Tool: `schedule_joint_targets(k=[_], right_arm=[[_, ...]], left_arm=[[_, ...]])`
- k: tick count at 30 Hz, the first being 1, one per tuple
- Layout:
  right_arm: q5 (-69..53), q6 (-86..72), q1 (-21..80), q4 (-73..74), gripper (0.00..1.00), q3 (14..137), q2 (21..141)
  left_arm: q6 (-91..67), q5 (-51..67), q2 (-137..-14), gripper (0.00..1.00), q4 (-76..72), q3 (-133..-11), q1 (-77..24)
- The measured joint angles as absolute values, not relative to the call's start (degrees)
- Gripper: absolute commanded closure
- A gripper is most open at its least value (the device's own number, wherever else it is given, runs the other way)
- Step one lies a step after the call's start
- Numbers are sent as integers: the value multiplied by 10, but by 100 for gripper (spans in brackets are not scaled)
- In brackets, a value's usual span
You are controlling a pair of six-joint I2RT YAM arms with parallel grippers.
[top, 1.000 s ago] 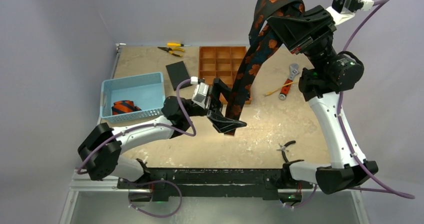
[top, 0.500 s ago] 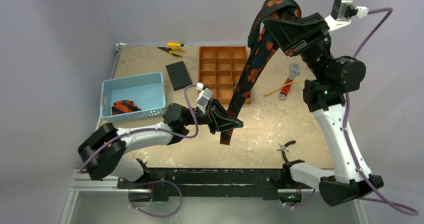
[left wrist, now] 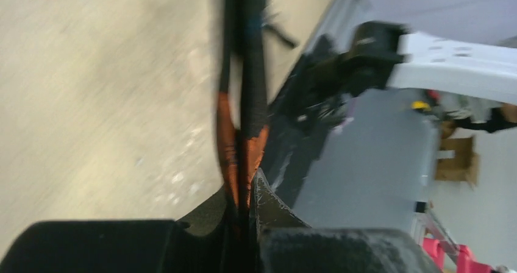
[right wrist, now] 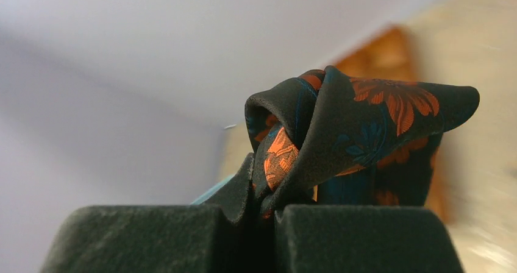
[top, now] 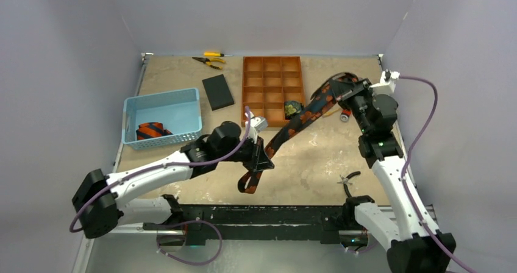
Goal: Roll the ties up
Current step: Flatten out the tie at the center of the board.
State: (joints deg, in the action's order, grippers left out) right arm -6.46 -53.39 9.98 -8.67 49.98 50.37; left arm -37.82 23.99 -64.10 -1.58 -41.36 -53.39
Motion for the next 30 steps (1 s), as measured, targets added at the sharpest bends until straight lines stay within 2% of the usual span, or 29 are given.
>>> schedule_joint_targets(k=[3,4,6,7,8,10,15,30], right_arm=[[-6,-536,44,-29,100,432,516],[10,-537,33,-13,94,415,517],[37,-539,19,12,52,390,517],[46,-542,15,18,39,383,516],[57,-543,12,19,31,376,514],[76,-538,2,28,22,365,507],[101,-529,-6,48,16,363,501],[157,-524,-33,65,11,351,581]], left_arm=[[-343,208,-707,100,81,-456,-533],[-333,203,-728,100,95,-465,-532],[-310,202,-788,100,125,-495,-527],[-303,203,-810,100,131,-503,-525],[-291,205,-839,100,140,-516,-521],[-271,209,-895,100,152,-535,-511],[-241,218,-971,100,172,-546,-486],[-203,235,-1018,100,254,-570,-455]])
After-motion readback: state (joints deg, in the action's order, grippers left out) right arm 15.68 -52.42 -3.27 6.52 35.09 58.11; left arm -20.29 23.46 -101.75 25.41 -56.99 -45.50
